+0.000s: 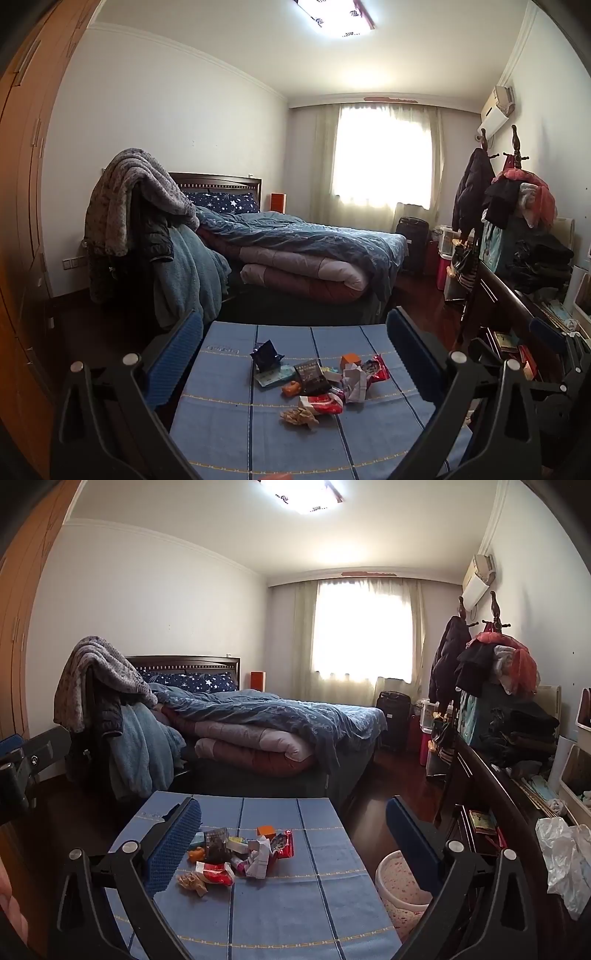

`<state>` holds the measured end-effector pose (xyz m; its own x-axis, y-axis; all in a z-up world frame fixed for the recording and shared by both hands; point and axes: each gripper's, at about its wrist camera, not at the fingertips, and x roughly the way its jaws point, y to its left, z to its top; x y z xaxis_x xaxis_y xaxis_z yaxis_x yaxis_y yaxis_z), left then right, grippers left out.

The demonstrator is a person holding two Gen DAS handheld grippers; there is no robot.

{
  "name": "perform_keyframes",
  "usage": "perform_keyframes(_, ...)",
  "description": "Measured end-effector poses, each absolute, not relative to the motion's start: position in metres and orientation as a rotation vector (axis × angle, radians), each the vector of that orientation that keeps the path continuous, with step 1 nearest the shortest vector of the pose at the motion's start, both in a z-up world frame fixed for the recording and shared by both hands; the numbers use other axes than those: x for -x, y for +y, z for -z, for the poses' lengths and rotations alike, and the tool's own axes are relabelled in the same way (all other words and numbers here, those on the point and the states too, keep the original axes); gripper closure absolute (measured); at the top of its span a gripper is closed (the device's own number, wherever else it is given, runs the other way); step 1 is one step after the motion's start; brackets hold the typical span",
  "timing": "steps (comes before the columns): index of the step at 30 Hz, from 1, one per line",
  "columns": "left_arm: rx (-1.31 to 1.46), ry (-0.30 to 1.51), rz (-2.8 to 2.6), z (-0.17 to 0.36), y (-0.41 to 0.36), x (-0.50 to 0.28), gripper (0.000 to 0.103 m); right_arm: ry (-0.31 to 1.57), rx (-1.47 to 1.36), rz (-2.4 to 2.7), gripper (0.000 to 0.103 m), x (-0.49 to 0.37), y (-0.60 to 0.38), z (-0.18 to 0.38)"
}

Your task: Collect trash

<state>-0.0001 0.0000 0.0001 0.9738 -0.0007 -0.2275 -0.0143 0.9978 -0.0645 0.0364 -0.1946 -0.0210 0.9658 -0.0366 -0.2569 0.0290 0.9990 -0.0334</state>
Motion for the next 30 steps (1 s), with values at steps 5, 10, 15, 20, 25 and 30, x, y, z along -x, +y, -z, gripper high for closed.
perform_keyframes(5, 0.068, 0.227, -0.006, 0.000, 0.000, 0.000, 0.003, 0.256, 0.023, 0.037, 0.004, -0.035, -0.197, 0.021)
perform_keyframes(10, 0.069, 0.225, -0.005, 0.000, 0.000, 0.000, 0.003, 0.250, 0.023, 0.044, 0.004, -0.033, -0.199, 0.026)
perform_keyframes(15, 0.064, 0.225, -0.005, 0.000, 0.000, 0.000, 0.003, 0.252, 0.024, 0.044, 0.004, -0.033, -0.199, 0.023)
perform_keyframes(20, 0.062, 0.222, -0.007, 0.000, 0.000, 0.000, 0.003, 0.253, 0.025, 0.044, 0.004, -0.033, -0.199, 0.023)
perform_keyframes(25, 0.061, 0.226, -0.007, -0.012, 0.000, 0.000, 0.003, 0.258, 0.025, 0.042, 0.004, -0.034, -0.198, 0.022)
perform_keyframes(30, 0.061, 0.234, -0.002, -0.006, -0.002, 0.000, 0.003, 0.263, 0.025, 0.045, 0.004, -0.034, -0.202, 0.025)
